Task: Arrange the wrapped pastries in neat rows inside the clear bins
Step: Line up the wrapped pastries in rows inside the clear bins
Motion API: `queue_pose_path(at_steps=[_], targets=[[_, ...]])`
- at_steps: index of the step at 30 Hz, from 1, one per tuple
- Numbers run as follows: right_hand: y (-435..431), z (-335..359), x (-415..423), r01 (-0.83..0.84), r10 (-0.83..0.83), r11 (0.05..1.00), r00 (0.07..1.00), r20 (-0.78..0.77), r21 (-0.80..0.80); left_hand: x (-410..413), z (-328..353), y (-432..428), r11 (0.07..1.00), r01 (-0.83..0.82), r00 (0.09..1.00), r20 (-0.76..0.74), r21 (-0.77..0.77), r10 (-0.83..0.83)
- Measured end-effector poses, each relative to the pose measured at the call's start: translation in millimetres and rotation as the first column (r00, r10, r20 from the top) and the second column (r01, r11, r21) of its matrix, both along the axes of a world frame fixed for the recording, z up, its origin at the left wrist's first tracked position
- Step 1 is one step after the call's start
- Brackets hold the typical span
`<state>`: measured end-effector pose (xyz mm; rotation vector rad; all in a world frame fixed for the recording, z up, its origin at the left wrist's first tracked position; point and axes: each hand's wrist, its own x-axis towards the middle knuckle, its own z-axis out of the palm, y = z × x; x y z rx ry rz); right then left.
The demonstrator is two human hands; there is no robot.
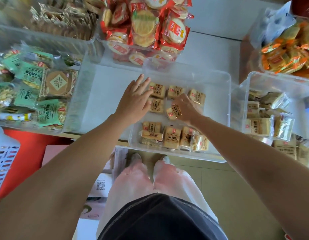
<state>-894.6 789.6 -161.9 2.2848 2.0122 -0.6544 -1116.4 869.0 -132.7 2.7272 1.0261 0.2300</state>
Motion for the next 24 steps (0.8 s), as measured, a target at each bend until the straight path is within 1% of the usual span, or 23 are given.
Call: queue_pose_path(at_steps=[2,4,6,8,9,12,15,18,20,22,24], targets=[[1,-8,-3,0.038,-0.039,0.999,0.997,-0.065,-0.012,1,0,3,1.000,-0.011,0.999,0.051,0.000,0.011],[3,-11,-7,0.167,-0.164,0.986,0.981,-0.108,0.027,2,-1,7,1.000,-0.020,0.997,0.075,-0.014,0.021],[8,-10,-14,0.353,-0.351,0.934,0.935,-0.052,0.050,2,-3,11,1.000,-0.021,0.995,0.093,-0.019,0.022],[12,-9,-23,0.489,-0.489,0.872,0.872,-0.005,-0.030,3,-6,12,0.999,-0.012,0.996,0.093,-0.032,0.015],[12,-9,-27,0.520,-0.522,0.850,0.853,0.008,-0.086,4,-9,13,0.999,-0.007,0.996,0.089,-0.038,0.010],[14,-12,-35,0.545,-0.546,0.822,0.837,0.039,-0.169,4,-12,13,0.999,-0.010,0.994,0.107,-0.051,0.016],[16,-15,-33,0.522,-0.535,0.833,0.845,-0.025,-0.185,3,-12,15,0.998,0.011,0.990,0.144,-0.055,-0.003],[14,-7,-23,0.464,-0.477,0.878,0.867,-0.144,-0.118,2,-11,19,0.996,0.048,0.986,0.164,-0.074,-0.035],[12,0,-15,0.501,-0.507,0.862,0.843,-0.179,-0.079,4,-11,21,0.994,0.083,0.984,0.165,-0.068,-0.071],[11,2,-11,0.567,-0.571,0.820,0.801,-0.176,-0.081,5,-12,22,0.991,0.119,0.980,0.167,-0.056,-0.108],[12,-1,-13,0.600,-0.608,0.794,0.787,-0.108,-0.097,6,-13,24,0.990,0.131,0.977,0.178,-0.050,-0.120]])
